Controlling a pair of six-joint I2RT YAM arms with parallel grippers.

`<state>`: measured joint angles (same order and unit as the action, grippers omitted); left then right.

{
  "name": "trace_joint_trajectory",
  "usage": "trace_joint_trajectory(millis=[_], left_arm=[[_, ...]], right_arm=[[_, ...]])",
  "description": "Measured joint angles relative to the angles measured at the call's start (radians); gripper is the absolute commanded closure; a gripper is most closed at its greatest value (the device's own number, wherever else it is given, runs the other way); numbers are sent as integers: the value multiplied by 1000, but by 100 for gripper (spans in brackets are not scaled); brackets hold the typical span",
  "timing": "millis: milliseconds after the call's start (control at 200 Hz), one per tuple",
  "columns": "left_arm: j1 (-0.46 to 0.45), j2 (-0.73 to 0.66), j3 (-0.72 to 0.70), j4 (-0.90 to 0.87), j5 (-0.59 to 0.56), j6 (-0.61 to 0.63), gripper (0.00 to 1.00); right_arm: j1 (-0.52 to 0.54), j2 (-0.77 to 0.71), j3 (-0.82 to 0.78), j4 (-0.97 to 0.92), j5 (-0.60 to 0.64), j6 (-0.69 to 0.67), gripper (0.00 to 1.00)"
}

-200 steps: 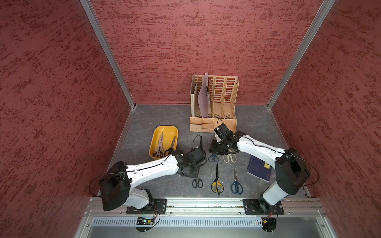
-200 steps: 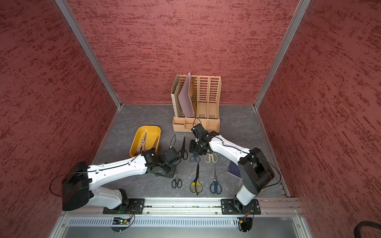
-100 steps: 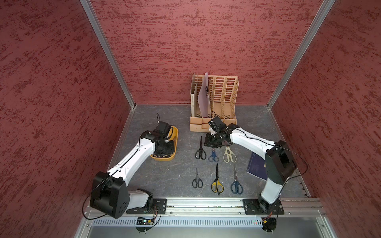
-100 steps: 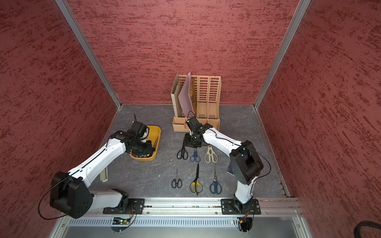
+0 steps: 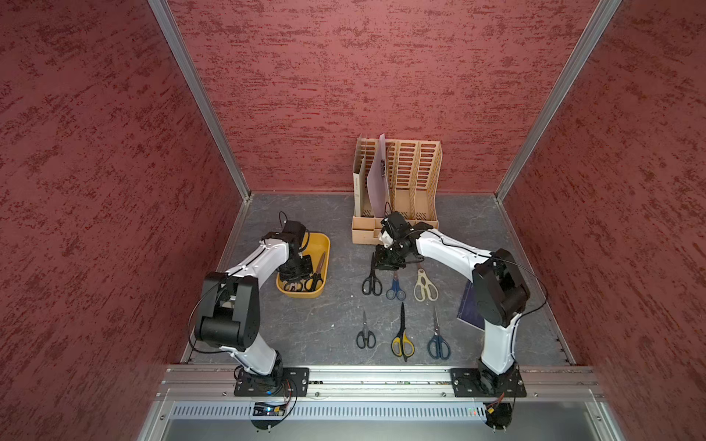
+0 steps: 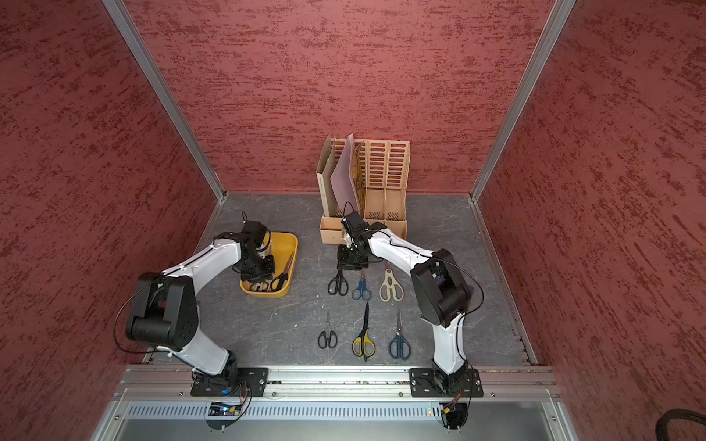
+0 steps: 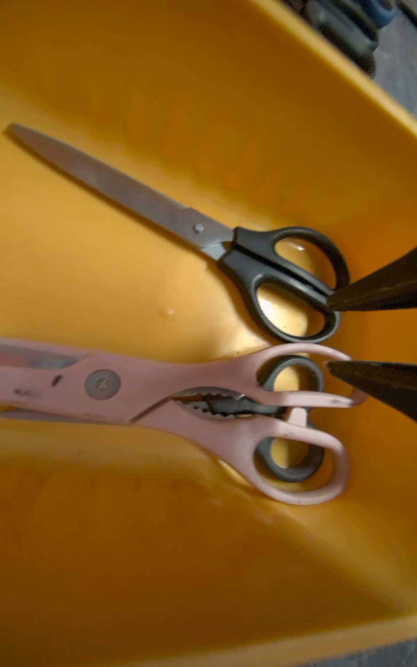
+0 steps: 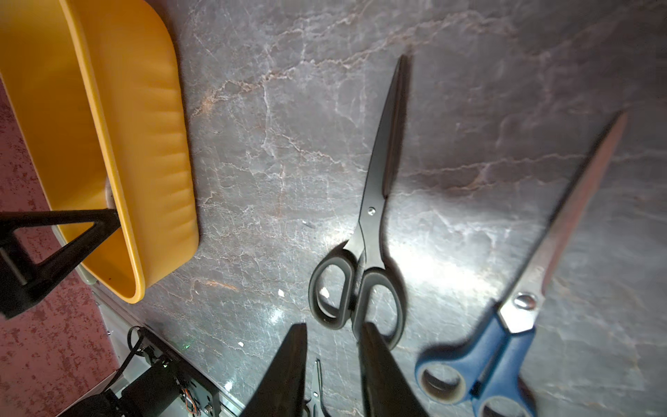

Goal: Take the scissors out of the storage box
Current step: Pick up the scissors from the storage box.

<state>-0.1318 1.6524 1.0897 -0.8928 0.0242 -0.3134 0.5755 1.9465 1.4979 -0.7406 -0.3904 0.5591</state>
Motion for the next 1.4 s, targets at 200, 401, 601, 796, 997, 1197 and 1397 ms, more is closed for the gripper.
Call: trace_joint_trajectory(millis=[200, 401, 601, 796, 997, 1197, 1397], left_arm=[[0, 92, 39, 24, -56, -7, 72], [-5, 170, 113, 44, -56, -14, 72], [-14, 235, 148, 48, -66, -19, 73], [-17, 205, 148, 18, -85, -24, 71], [-27, 77, 121, -33, -119, -27, 71], [-41, 39, 48, -34, -121, -39, 71], [-81, 69, 35, -19, -119, -64, 72]], right_arm=[[-58, 26, 27, -14, -34, -26, 71], [-97, 53, 33, -24, -53, -47, 71], [-115, 63, 45, -47, -56, -62, 71], [-119, 63, 50, -54, -56, -67, 71], [-119, 63, 50, -54, -65, -66, 71], [-119, 63, 50, -55, -74, -66, 71], [-120, 63, 50, -55, -77, -66, 71]])
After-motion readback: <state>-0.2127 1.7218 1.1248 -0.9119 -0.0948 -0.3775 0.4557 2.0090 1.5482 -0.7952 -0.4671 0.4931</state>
